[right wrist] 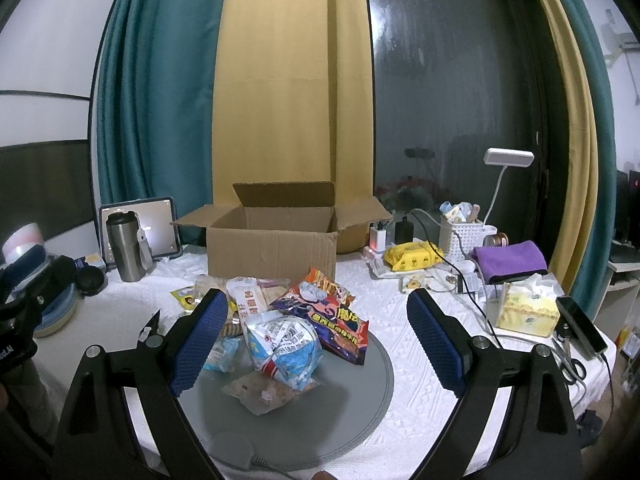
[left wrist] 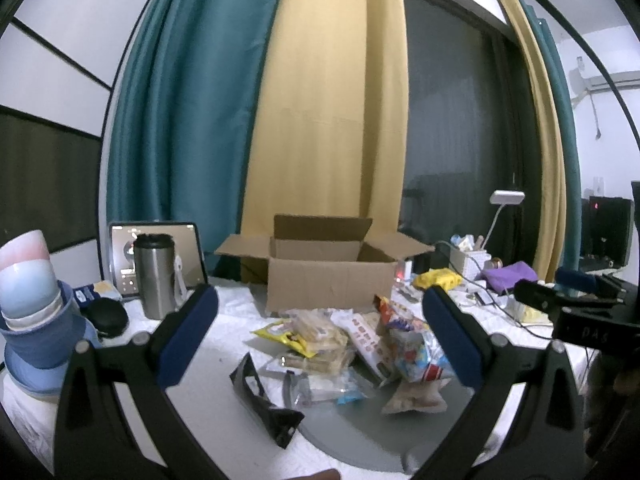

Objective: Organize snacks
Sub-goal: 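Grasp the black snack bag with the left tool while the right tool grasps the blue-white chip bag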

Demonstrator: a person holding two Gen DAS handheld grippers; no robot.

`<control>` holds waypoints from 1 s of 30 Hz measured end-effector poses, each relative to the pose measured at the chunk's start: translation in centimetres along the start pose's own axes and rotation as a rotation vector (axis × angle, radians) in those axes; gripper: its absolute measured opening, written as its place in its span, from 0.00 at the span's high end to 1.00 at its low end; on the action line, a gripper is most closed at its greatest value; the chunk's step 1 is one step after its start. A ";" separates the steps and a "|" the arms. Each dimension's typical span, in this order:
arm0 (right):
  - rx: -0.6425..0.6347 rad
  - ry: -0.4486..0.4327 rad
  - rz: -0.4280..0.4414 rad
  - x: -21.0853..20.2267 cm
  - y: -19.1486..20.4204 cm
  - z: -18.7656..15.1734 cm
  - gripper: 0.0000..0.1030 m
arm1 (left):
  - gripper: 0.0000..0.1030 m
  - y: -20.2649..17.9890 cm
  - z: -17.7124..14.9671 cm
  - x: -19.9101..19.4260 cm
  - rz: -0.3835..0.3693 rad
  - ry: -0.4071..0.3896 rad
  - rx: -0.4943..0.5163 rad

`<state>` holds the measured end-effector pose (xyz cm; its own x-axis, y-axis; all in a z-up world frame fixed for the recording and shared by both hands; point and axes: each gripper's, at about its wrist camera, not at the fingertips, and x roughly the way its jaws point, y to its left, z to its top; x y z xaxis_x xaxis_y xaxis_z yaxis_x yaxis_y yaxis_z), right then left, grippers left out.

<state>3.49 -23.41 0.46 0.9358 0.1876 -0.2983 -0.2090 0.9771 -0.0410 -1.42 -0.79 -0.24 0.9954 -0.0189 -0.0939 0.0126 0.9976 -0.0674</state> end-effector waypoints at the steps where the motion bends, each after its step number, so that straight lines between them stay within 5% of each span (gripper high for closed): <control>1: 0.002 0.006 0.002 0.2 0.0 -0.2 0.09 | 0.00 -0.1 -0.1 0.4 0.002 0.016 0.001; 16: 0.046 0.186 0.027 7.0 -1.2 -3.2 0.09 | 0.00 2.3 -5.5 8.2 0.057 0.331 -0.072; 25: 0.049 0.308 0.133 12.1 -0.4 -4.4 0.09 | 0.01 5.6 -9.3 13.9 0.152 0.539 -0.131; 30: 0.053 0.386 0.203 15.5 0.4 -5.0 0.09 | 0.19 7.2 -11.3 16.2 0.147 0.653 -0.177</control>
<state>16.45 -20.61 -8.95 0.7008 0.3349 -0.6299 -0.3533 0.9300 0.1013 13.76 5.35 -13.46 0.7240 0.0247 -0.6893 -0.1893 0.9681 -0.1641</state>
